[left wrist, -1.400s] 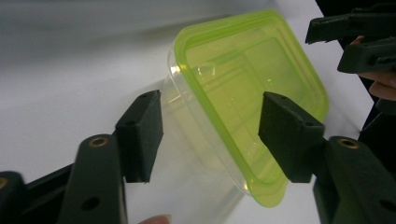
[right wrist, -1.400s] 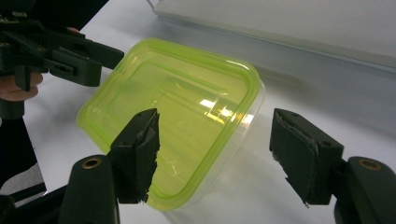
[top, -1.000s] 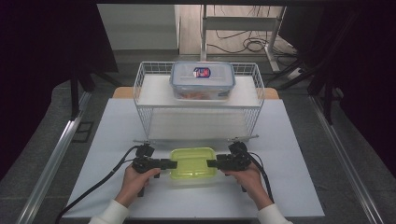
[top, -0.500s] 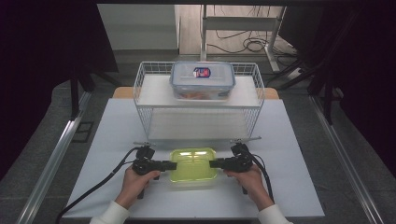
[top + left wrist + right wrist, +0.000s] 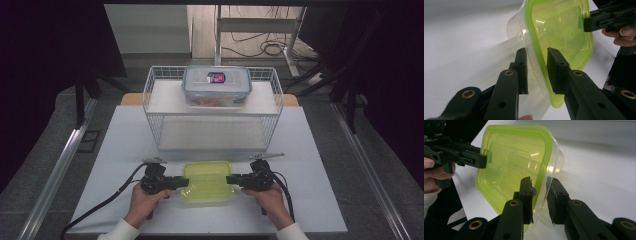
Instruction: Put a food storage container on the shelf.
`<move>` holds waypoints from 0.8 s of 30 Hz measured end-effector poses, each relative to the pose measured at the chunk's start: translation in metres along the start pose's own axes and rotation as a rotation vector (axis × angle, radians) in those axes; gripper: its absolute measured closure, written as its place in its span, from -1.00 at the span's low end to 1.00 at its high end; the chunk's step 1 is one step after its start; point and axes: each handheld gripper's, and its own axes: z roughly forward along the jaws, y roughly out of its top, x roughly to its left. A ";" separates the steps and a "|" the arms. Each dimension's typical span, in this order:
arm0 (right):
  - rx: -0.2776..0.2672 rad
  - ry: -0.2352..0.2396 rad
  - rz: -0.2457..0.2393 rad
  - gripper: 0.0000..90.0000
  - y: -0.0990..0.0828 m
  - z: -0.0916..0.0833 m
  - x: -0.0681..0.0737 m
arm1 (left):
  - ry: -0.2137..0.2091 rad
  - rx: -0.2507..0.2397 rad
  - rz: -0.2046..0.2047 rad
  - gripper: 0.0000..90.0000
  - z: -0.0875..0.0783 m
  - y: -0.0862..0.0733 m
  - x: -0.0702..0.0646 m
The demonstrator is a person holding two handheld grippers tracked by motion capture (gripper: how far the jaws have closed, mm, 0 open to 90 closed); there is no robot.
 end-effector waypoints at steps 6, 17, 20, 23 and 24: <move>-0.024 0.005 0.002 0.77 -0.002 -0.006 -0.001 | -0.013 -0.019 0.016 0.64 0.002 -0.006 -0.005; -0.032 0.006 -0.036 0.77 -0.003 -0.009 0.003 | -0.007 -0.014 0.055 0.66 -0.001 -0.006 -0.007; -0.041 0.007 -0.047 0.77 -0.003 -0.012 0.006 | -0.015 -0.024 0.059 0.66 -0.005 -0.006 -0.008; -0.049 0.009 -0.065 0.77 -0.003 -0.015 0.010 | -0.021 -0.042 0.071 0.68 -0.011 -0.005 -0.011; -0.049 0.009 -0.065 0.77 -0.003 -0.015 0.010 | -0.021 -0.042 0.071 0.69 -0.011 -0.005 -0.011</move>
